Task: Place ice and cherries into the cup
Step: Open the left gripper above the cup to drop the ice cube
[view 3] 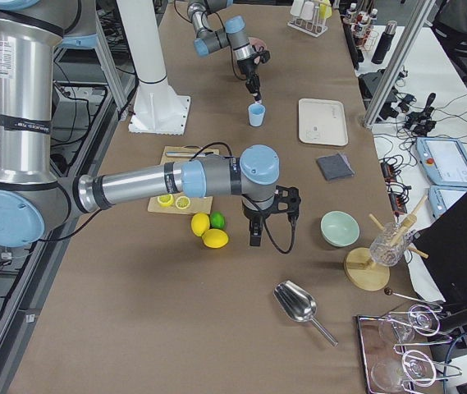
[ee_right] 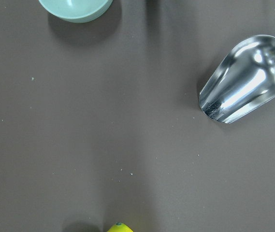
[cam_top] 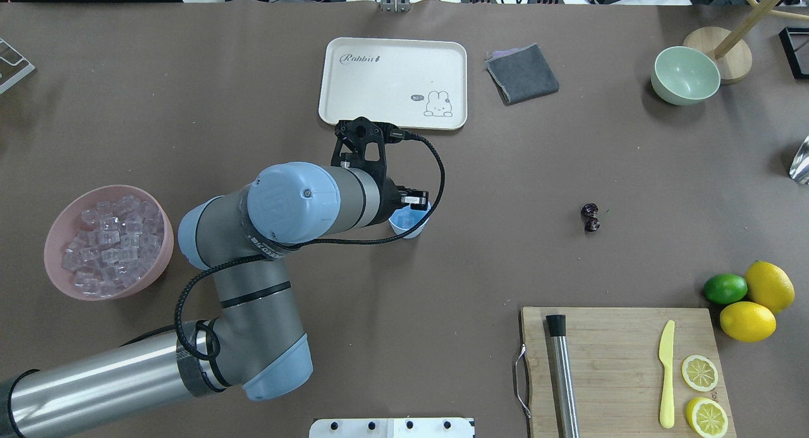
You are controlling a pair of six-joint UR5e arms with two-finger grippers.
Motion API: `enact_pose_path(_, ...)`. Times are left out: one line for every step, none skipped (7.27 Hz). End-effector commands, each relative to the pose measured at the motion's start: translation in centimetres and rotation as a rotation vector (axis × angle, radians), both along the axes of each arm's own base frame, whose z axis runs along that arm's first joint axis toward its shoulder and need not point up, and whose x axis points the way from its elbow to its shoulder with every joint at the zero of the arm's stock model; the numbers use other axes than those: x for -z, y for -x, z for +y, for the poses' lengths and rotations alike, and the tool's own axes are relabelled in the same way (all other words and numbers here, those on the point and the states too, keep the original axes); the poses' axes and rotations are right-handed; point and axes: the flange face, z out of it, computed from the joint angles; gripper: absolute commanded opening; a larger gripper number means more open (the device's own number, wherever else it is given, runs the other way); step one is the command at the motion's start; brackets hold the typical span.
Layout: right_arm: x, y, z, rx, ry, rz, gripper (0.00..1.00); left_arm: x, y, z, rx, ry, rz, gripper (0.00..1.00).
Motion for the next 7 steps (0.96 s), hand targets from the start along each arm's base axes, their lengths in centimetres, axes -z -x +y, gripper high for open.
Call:
enact_pose_path(0.1,0.0,0.0,0.001,-0.003,-0.002,1.00,-0.9,-1.1,-0.6,0.006,0.001,-0.004,0.00)
enact_pose_path(0.2,0.1,0.0,0.001,-0.002,-0.006,1.00,-0.9,-1.1,-0.6,0.006,0.003,-0.005,0.16)
enact_pose_path(0.2,0.1,0.0,0.001,-0.002,-0.006,1.00,-0.8,-1.1,-0.6,0.006,0.001,-0.003,0.96)
enact_pose_path(0.3,0.1,-0.1,0.001,-0.005,-0.006,1.00,-0.6,-0.8,-0.4,0.006,-0.001,0.005,0.97)
enact_pose_path(0.4,0.1,-0.3,0.001,-0.009,-0.007,1.00,0.0,-0.3,-0.1,0.004,-0.004,0.015,0.97)
enact_pose_path(0.6,0.1,-0.2,0.003,-0.014,-0.007,1.00,-0.1,0.2,-0.1,0.003,0.001,-0.009,0.97)
enact_pose_path(1.0,0.1,0.0,0.003,-0.021,-0.008,1.00,1.1,2.9,-0.7,0.016,-0.003,-0.043,0.97)
